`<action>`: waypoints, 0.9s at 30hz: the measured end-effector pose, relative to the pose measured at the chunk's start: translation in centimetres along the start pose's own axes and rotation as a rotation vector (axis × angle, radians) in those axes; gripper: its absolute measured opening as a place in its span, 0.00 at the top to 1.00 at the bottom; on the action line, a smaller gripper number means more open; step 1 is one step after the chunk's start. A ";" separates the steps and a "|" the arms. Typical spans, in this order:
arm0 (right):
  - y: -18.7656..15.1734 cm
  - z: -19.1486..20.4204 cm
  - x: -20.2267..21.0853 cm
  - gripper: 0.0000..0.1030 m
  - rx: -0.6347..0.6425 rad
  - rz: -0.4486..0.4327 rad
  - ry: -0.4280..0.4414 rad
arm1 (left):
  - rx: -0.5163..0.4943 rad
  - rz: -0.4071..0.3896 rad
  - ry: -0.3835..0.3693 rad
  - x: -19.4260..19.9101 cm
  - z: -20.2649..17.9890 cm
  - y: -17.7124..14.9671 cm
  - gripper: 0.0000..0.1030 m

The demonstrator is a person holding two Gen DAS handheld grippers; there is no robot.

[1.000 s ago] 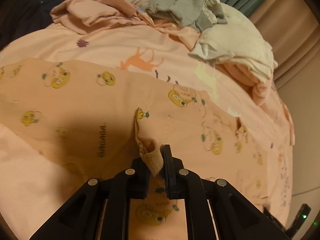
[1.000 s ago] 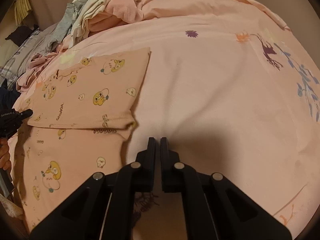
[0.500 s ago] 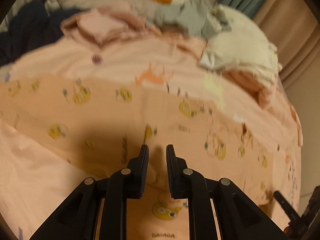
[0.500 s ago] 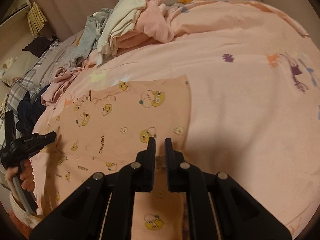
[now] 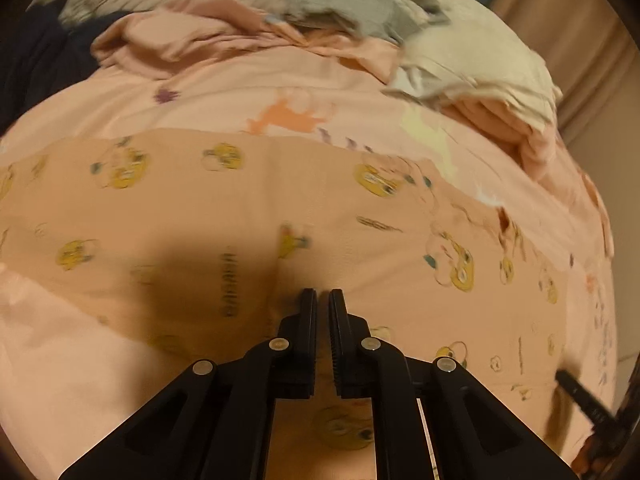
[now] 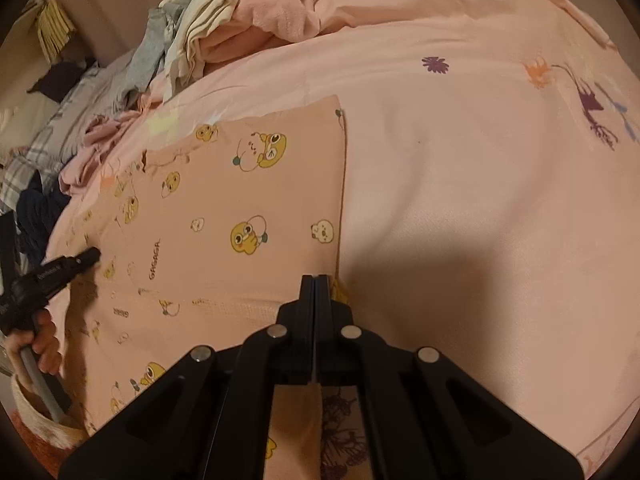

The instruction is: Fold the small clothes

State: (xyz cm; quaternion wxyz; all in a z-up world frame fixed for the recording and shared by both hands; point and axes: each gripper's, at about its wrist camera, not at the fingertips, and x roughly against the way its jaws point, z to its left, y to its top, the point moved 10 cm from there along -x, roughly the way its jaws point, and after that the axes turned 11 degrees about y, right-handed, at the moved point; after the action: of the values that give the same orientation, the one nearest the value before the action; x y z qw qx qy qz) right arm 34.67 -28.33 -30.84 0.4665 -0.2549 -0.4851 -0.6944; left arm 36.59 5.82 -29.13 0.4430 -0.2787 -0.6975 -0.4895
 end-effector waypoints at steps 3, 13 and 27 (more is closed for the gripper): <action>0.3 0.6 0.8 0.96 -0.009 -0.001 0.000 | 0.044 -0.037 -0.032 2.2 1.0 1.2 0.91; 2.0 6.8 -2.9 0.94 0.066 0.037 0.099 | -0.114 0.057 -0.107 0.1 -3.4 -3.2 0.91; 6.8 1.5 -1.7 0.91 -0.141 -0.030 0.206 | -0.085 -0.040 -0.205 4.9 -3.0 -1.2 0.91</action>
State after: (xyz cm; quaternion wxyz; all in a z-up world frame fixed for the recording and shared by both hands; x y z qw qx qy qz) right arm 41.36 -26.96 -28.60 0.4843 -0.2072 -0.3883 -0.7561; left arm 34.44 2.40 -24.93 0.3471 -0.3318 -0.7232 -0.4964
